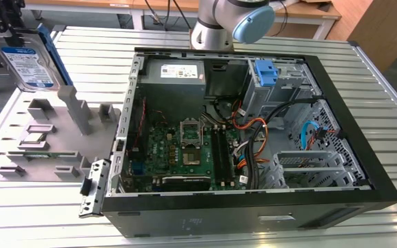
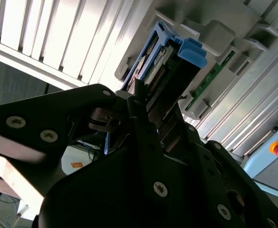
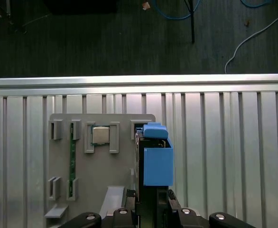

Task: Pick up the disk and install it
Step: 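Pick up the disk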

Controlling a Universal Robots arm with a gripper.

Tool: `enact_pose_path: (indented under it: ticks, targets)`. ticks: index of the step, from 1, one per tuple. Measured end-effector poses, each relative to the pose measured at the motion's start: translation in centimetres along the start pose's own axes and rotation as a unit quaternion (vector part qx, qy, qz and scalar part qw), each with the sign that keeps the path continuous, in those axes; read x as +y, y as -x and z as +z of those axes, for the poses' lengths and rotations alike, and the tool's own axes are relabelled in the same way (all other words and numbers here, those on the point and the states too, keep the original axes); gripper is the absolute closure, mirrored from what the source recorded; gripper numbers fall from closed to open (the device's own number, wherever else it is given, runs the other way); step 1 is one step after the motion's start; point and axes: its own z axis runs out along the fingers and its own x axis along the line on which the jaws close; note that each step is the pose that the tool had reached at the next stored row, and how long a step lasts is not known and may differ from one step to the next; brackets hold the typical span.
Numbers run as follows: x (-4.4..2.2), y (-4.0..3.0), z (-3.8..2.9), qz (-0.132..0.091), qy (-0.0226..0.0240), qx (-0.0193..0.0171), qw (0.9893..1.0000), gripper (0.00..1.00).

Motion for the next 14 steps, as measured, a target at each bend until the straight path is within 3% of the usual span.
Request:
enact_pose_path:
  ticks: [10, 14]
  targets:
    - [0.02, 0.06, -1.61, 0.0, 0.0, 0.0, 1.0, 0.65]
    - [0.03, 0.06, -1.71, 0.0, -0.0001, -0.0001, 1.0, 0.65]
